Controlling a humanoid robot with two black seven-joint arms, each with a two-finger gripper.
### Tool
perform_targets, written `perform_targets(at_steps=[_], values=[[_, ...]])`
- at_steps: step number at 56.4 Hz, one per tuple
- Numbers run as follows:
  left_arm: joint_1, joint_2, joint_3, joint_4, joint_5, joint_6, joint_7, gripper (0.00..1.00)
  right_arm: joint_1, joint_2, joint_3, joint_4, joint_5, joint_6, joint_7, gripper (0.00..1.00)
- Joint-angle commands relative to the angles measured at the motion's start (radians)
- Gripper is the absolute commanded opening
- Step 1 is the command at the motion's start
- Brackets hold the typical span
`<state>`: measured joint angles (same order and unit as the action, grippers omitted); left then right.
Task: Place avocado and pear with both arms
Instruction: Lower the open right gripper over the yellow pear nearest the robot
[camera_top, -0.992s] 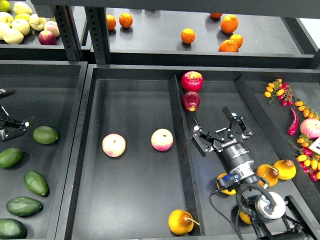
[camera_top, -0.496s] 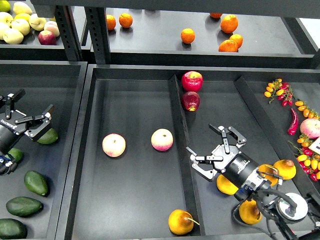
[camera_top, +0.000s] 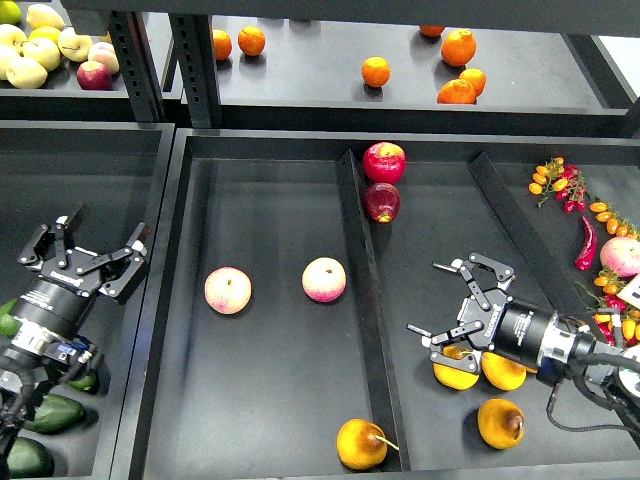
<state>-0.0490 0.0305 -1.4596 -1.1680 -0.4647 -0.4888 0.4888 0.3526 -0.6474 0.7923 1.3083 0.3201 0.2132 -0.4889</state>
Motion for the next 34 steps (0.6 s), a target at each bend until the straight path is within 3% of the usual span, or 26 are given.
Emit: perform_targets(at_steps=[1, 16, 34], values=[[0.001, -0.03, -0.01, -0.013, 0.044, 0.0, 0.0, 0.99, 0.141, -0.063, -0.154, -0.014, -0.027, 0.0, 0.0, 1.0], [0.006, -0.03, -0.011, -0.018, 0.052, 0.0, 0.0, 0.99, 0.298, -0.017, -0.404, -0.02, -0.055, 0.0, 0.0, 1.0], [0.018, -0.03, -0.018, -0.027, 0.058, 0.0, 0.0, 0.99, 0.307, 0.107, -0.507, -0.106, -0.133, -0.003, 0.0, 1.0]])
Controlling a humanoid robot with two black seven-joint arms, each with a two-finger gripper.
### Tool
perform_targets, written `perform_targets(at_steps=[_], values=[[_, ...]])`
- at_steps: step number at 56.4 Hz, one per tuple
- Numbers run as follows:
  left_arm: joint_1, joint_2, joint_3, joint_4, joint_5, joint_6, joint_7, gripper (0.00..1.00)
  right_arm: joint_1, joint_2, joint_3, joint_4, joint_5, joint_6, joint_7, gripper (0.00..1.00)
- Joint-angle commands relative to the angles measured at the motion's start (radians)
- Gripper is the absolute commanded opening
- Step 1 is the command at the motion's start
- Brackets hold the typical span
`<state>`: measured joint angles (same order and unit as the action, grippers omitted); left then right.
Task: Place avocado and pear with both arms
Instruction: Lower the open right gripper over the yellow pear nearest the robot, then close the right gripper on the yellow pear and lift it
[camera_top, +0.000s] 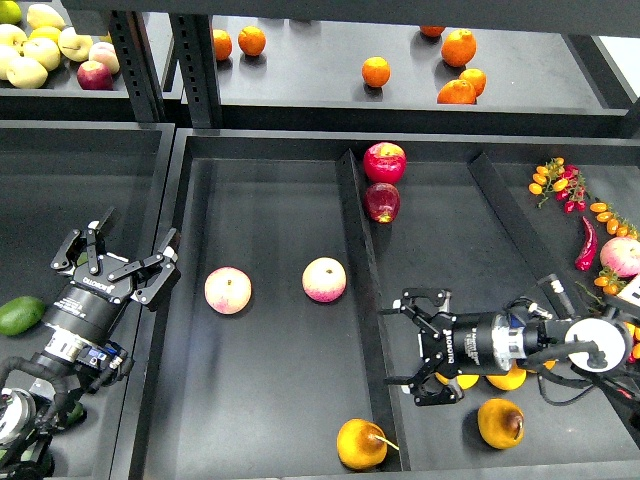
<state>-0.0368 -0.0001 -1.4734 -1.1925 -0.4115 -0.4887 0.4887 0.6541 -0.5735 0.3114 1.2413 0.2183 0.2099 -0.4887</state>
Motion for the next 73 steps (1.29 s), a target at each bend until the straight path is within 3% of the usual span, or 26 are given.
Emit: perform_targets(at_steps=[1, 63, 73], values=[[0.006, 0.0, -0.004, -0.002, 0.01, 0.0, 0.0, 0.99, 0.004, 0.035, -0.029, -0.042, -0.033, 0.0, 0.0, 1.0], [0.049, 0.0, 0.008, -0.05, 0.048, 0.0, 0.0, 0.99, -0.036, 0.066, -0.202, -0.055, -0.043, -0.001, 0.0, 0.98], [0.051, 0.0, 0.01, -0.055, 0.049, 0.0, 0.0, 0.99, -0.04, 0.08, -0.196, -0.075, -0.059, -0.01, 0.0, 0.9]])
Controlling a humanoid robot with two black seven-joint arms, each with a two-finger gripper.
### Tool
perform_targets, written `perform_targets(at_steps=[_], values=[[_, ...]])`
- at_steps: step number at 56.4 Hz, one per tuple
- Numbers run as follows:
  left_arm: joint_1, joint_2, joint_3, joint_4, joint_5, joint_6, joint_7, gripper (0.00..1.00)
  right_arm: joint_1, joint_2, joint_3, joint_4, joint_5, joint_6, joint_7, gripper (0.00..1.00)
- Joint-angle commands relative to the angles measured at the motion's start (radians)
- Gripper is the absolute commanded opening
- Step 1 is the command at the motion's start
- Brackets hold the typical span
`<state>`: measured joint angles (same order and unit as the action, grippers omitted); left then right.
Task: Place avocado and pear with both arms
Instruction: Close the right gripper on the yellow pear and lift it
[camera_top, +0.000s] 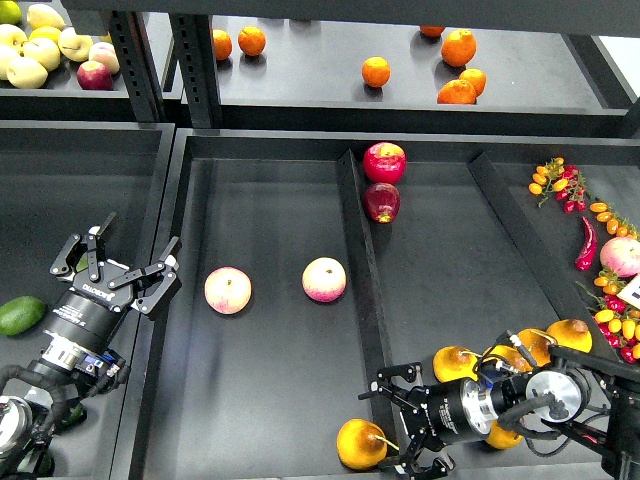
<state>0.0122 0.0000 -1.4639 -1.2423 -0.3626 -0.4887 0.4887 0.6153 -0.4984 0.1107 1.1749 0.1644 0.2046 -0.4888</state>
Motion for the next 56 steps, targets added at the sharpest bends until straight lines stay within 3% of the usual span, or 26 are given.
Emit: perform_targets(at_steps=[1, 8, 41, 56], values=[[0.003, 0.0, 0.0, -0.006, 0.001, 0.0, 0.0, 0.99, -0.002, 0.004, 0.004, -0.011, -0.003, -0.007, 0.0, 0.9], [0.008, 0.0, 0.0, -0.009, -0.001, 0.0, 0.0, 0.99, -0.002, 0.009, 0.012, -0.017, -0.003, -0.011, 0.0, 0.84], [0.014, 0.0, 0.002, -0.009, -0.001, 0.0, 0.0, 0.99, -0.023, 0.052, 0.012, -0.044, -0.003, -0.053, 0.0, 0.81], [0.019, 0.0, 0.002, -0.011, -0.001, 0.0, 0.0, 0.99, -0.031, 0.055, 0.015, -0.055, -0.002, -0.07, 0.0, 0.67]])
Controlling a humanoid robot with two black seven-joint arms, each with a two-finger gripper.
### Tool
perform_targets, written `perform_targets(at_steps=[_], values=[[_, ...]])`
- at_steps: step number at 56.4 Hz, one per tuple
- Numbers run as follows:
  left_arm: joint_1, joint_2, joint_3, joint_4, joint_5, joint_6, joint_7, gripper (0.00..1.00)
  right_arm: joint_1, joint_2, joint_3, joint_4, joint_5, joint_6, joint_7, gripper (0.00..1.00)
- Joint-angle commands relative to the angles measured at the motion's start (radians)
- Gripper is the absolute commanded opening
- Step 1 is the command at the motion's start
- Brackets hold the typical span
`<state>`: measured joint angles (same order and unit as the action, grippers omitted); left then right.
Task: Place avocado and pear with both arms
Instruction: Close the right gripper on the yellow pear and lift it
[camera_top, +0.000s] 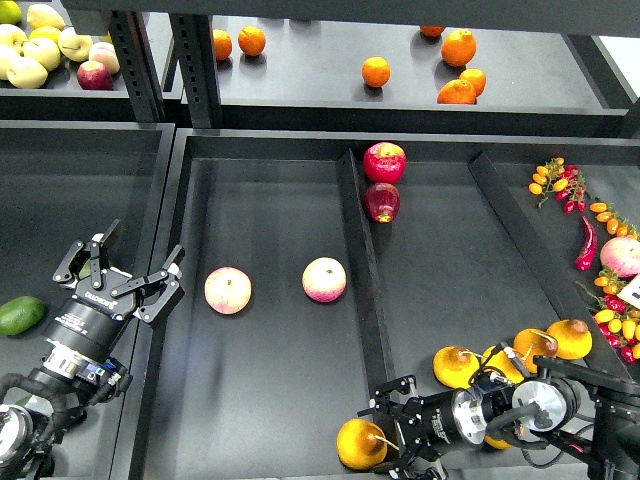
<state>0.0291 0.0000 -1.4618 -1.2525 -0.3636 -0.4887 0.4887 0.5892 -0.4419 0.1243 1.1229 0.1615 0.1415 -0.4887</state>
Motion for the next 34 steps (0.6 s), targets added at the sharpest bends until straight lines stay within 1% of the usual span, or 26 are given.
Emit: perform_targets(at_steps=[1, 14, 18, 34], values=[[0.002, 0.0, 0.0, -0.001, 0.0, 0.0, 0.0, 0.99, -0.005, 0.0, 0.001, -0.003, 0.001, -0.006, 0.0, 0.66], [0.003, 0.0, 0.0, 0.001, 0.0, 0.0, 0.0, 0.99, -0.005, 0.0, 0.001, -0.003, 0.004, -0.008, 0.0, 0.59], [0.003, 0.0, 0.0, 0.001, 0.0, 0.0, 0.0, 0.99, -0.005, 0.0, 0.001, -0.005, 0.007, -0.01, 0.0, 0.53], [0.006, 0.0, 0.0, 0.001, 0.0, 0.0, 0.0, 0.99, -0.006, 0.0, 0.003, -0.002, 0.01, -0.031, 0.0, 0.44]])
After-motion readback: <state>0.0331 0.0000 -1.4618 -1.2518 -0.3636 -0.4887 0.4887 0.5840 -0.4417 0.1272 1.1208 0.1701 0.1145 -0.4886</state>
